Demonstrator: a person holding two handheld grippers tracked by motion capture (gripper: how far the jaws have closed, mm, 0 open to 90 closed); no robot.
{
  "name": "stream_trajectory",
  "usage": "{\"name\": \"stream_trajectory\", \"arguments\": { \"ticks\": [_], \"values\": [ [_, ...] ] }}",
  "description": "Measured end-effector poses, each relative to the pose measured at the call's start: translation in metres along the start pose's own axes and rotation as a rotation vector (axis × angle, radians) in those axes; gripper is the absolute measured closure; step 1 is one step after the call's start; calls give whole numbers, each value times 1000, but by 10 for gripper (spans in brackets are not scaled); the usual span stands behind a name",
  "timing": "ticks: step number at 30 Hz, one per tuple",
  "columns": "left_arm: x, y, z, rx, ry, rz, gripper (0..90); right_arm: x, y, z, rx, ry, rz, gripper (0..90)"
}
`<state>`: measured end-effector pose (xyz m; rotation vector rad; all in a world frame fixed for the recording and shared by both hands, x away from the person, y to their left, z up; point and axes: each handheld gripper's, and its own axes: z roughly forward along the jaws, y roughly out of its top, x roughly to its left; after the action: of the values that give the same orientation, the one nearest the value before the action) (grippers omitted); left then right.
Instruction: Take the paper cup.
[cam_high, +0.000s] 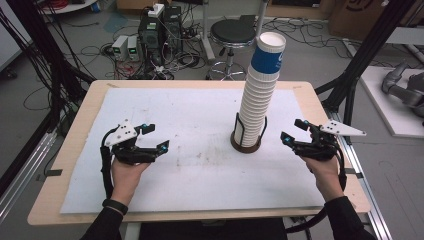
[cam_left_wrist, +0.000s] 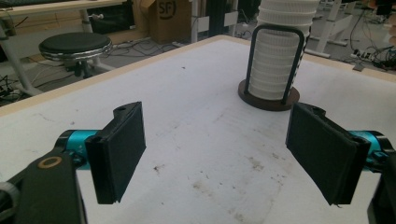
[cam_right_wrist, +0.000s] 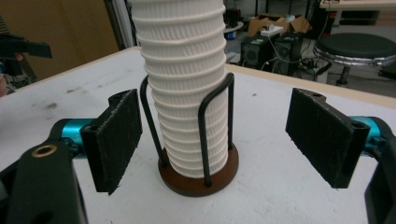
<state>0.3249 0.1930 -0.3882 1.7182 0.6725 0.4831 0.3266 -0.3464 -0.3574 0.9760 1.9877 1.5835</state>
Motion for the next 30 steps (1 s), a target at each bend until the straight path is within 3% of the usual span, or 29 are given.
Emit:
{"name": "stream_trajectory", "arguments": {
  "ticks": [6,11,30],
  "values": [
    [1,-2,-2,7,-14,-18,199,2,12,1,-32,49,-8,187],
    [1,-3,-2,17,-21,-22,199,6,30,6,-56,73,-49,187],
    [0,-5,-1,48,-51,-32,199,9,83,31,-79,88,-68,155]
  ]
}}
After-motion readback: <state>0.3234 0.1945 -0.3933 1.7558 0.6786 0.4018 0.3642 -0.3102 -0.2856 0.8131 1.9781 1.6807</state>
